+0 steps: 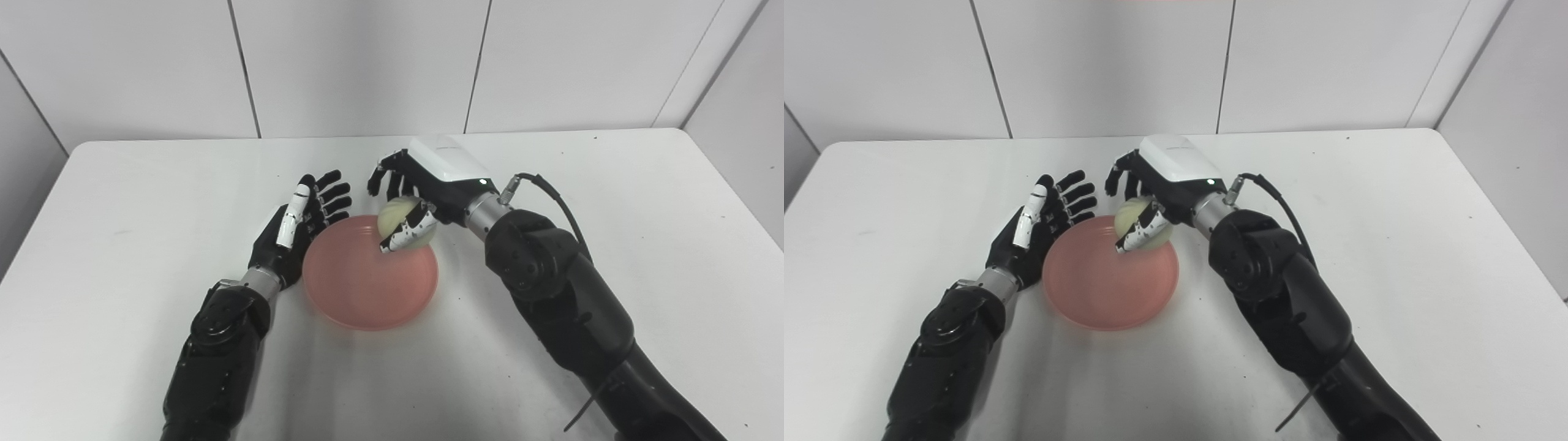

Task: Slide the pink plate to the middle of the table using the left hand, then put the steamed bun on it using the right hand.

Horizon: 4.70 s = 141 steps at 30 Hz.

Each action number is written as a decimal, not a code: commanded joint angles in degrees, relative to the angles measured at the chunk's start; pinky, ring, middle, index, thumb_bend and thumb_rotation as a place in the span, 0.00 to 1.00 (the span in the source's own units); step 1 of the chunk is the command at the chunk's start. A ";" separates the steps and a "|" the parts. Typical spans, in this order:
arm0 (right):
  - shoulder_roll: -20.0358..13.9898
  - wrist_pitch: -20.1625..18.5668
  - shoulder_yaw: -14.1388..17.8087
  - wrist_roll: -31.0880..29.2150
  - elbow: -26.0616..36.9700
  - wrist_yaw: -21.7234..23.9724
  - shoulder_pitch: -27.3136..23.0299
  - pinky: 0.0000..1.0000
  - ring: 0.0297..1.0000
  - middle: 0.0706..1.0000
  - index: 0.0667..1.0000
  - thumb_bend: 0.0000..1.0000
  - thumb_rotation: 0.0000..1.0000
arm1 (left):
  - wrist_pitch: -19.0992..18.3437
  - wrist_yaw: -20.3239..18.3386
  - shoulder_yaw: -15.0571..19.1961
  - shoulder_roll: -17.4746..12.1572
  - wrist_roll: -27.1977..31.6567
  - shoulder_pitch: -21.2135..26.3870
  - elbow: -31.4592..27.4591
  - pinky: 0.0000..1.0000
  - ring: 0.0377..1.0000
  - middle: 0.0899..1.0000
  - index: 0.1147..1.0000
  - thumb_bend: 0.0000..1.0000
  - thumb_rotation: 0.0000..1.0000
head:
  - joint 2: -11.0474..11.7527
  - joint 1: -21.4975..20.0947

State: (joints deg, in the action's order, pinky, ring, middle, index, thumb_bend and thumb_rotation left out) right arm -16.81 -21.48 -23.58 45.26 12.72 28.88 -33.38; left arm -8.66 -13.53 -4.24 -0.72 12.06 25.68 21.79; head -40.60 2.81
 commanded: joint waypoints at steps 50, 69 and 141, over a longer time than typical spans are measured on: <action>3.40 6.44 -4.08 2.30 -12.07 -8.22 1.26 0.24 0.29 0.44 0.45 0.53 0.00 | -7.05 1.49 -0.44 1.46 -2.06 -2.09 1.33 0.84 0.85 0.85 0.82 0.48 1.00 | -1.78 0.37; 1.53 1.99 -3.16 7.26 0.28 8.25 0.33 0.57 0.75 0.85 0.93 0.86 0.82 | -7.85 1.56 1.13 2.35 -1.35 -1.97 1.32 0.84 0.86 0.83 0.77 0.46 1.00 | -1.52 0.08; 15.80 4.89 26.38 -44.77 4.76 -22.28 27.36 1.00 1.00 1.00 1.00 0.36 1.00 | 5.41 11.65 1.19 2.79 -13.18 -20.49 -23.14 1.00 0.99 1.00 1.00 0.51 1.00 | 1.36 -2.85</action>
State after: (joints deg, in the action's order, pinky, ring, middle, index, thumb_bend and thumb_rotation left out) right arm -1.80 -15.34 2.23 2.87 15.18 6.83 -5.65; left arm -3.16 -1.61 -2.86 1.71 -1.52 5.51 -1.26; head -39.29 -0.09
